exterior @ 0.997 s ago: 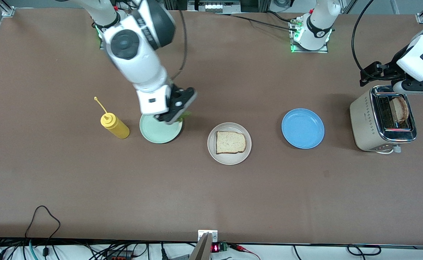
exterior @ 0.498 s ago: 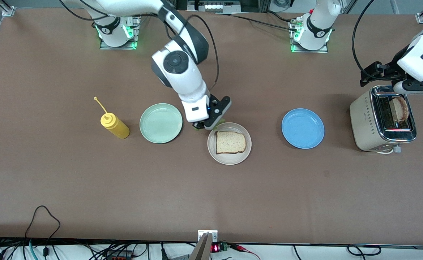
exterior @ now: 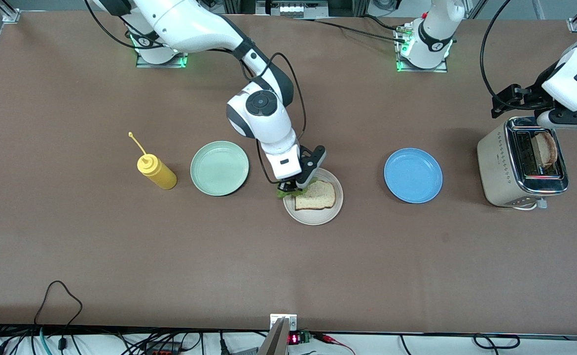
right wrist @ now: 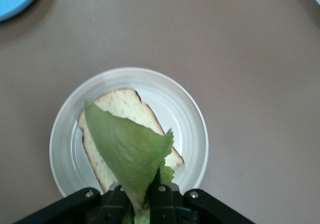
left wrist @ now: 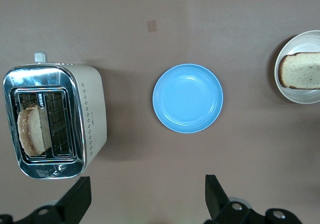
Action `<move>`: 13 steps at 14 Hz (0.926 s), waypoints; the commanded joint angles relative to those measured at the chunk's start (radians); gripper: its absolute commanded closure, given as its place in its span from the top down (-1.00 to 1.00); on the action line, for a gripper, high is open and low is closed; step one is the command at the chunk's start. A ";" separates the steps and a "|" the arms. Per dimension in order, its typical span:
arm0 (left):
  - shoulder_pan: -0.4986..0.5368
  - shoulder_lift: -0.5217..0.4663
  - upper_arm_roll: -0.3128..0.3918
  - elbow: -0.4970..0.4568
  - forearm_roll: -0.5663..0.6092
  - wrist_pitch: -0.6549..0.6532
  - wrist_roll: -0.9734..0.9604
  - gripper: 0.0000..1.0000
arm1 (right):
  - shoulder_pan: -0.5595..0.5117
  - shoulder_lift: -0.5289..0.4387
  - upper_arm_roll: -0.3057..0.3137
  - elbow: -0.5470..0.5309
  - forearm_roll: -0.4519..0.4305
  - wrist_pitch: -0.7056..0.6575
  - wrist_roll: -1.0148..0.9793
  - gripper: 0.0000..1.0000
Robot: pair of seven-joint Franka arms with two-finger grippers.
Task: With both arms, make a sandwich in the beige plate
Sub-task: 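Lift the lettuce leaf with the right gripper over the beige plate, then lower the lettuce onto the bread and open the right gripper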
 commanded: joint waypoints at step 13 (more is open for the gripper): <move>0.009 0.009 0.002 0.025 -0.009 -0.022 0.011 1.00 | 0.021 0.079 -0.012 0.053 -0.032 0.133 0.009 1.00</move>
